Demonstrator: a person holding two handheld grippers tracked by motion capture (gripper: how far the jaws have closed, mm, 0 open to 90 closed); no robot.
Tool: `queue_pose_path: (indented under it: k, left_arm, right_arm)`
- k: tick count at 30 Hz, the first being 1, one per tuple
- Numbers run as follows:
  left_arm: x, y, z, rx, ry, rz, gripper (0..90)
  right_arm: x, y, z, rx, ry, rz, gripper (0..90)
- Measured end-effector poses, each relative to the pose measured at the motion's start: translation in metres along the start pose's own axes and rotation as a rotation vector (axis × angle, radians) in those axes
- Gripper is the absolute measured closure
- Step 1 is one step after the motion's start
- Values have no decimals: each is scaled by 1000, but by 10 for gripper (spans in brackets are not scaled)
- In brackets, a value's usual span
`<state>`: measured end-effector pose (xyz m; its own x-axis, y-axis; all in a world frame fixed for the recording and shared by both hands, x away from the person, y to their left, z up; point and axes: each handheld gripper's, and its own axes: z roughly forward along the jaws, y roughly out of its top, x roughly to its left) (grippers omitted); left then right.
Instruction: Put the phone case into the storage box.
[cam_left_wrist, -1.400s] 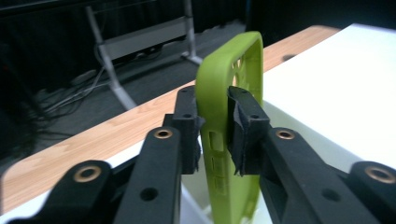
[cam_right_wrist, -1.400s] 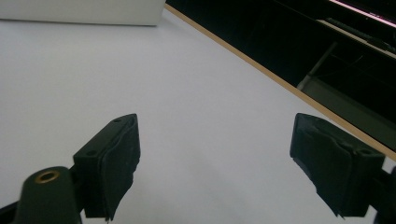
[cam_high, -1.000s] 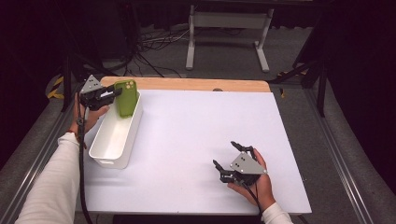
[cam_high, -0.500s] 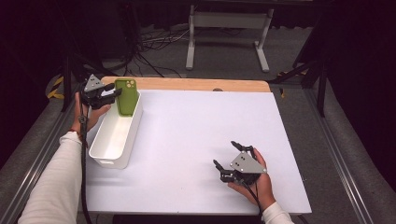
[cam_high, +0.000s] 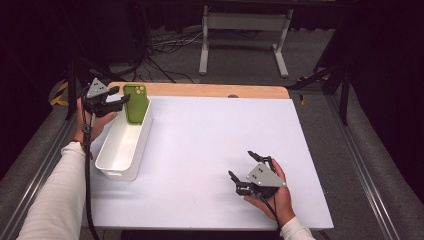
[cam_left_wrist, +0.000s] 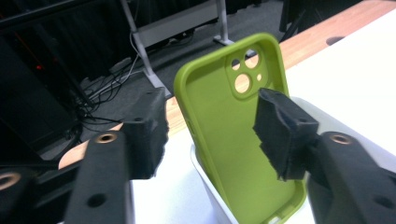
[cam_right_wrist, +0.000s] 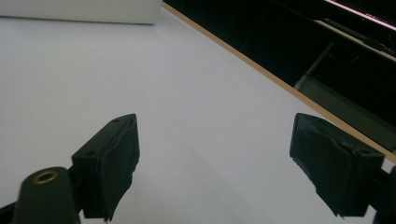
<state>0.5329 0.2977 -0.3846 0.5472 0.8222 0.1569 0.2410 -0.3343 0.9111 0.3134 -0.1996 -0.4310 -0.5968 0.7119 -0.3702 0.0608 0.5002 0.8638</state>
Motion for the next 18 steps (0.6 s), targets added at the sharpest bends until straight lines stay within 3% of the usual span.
queue_pose_path:
  k: [2, 5, 9, 18]
  left_arm:
    - [-1, 1, -5, -13, -3, -24, 397]
    - [-2, 2, -8, -6, -3, -25, 346]
    - [-6, 5, -19, -39, 8, -38, 291]
    - [-22, 8, -32, -59, 5, -22, 176]
  right_arm:
    - [1, 0, 0, 1, 4, -8, 170]
    - [1, 0, -1, -4, 6, -8, 170]
    - [1, 1, -3, -13, 7, -10, 170]
    - [-2, 4, -6, -32, 12, -2, 169]
